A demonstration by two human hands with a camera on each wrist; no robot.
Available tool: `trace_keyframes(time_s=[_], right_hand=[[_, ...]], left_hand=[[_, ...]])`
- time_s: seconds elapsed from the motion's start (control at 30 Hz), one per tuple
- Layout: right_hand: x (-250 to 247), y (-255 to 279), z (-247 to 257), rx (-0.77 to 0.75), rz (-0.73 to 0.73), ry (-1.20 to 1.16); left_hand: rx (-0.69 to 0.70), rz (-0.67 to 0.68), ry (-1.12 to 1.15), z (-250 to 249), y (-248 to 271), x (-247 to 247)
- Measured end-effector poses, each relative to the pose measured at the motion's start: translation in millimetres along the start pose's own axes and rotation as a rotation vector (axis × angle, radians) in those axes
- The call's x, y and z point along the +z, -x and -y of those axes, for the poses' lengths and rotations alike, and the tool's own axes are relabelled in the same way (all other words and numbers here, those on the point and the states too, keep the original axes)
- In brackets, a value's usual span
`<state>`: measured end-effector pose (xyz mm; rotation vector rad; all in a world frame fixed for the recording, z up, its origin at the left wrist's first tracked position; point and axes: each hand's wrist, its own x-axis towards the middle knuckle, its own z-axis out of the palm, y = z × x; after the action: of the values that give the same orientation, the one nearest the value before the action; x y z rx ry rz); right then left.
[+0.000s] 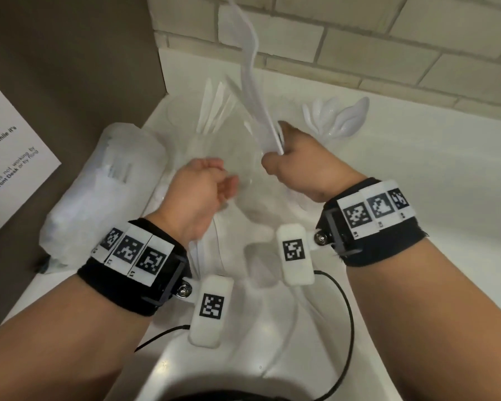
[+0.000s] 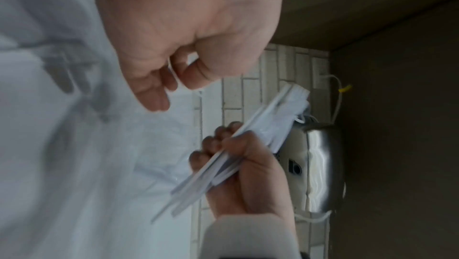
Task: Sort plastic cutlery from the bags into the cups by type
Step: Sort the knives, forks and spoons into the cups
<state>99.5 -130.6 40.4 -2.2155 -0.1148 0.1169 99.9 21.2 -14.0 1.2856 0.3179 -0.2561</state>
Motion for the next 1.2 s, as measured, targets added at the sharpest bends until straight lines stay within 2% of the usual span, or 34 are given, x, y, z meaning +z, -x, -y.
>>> trace_keyframes(time_s=[0.07,0.13,0.2,0.27,0.3,0.33,0.4,0.5,0.6,0.7,0.87,1.0,1.1,1.2], right_hand=[[-1,-1,9,-0.047,-0.027,-0.133],[1,-4,16,-0.09,-0.053,-0.219],[7,-8,20,-0.122,-0.085,-0.32],[15,-12,22,-0.164,-0.098,-0.362],[19,-14,22,-0.182,-0.095,-0.352],[23,-15,20,-0.188,-0.088,-0.331],[29,-16,15,-0.169,-0.065,-0.283],[38,-12,9,-0.122,0.023,-0.243],[48,-9,7,-0.114,0.08,-0.152],[52,-10,10,-0.107,0.098,-0.098],[49,-8,10,-0.073,0.122,-0.141],[46,-8,10,-0.068,0.157,-0.166],[45,-7,11,-0.072,0.193,-0.224],[43,-6,10,-0.072,0.238,-0.276]], left_hand=[[-0.228,0.112,0.085,3,2,5],[-0.391,0.211,0.087,5,0,6],[-0.496,0.29,0.096,7,-3,3],[-0.525,0.298,0.136,7,-3,1],[-0.456,0.261,0.14,4,-2,0],[-0.32,0.209,0.144,0,-2,-1],[0.073,0.126,0.183,-20,0,-3],[0.6,0.177,0.167,-64,9,-6],[0.912,0.194,-0.028,-95,6,-2],[1.01,0.183,-0.211,-102,-4,3],[0.928,0.127,-0.33,-88,-7,-1],[1.054,-0.042,-0.448,-83,-14,-1],[1.085,0.004,-0.386,-83,-16,-1],[1.102,0.014,-0.428,-81,-16,-3]])
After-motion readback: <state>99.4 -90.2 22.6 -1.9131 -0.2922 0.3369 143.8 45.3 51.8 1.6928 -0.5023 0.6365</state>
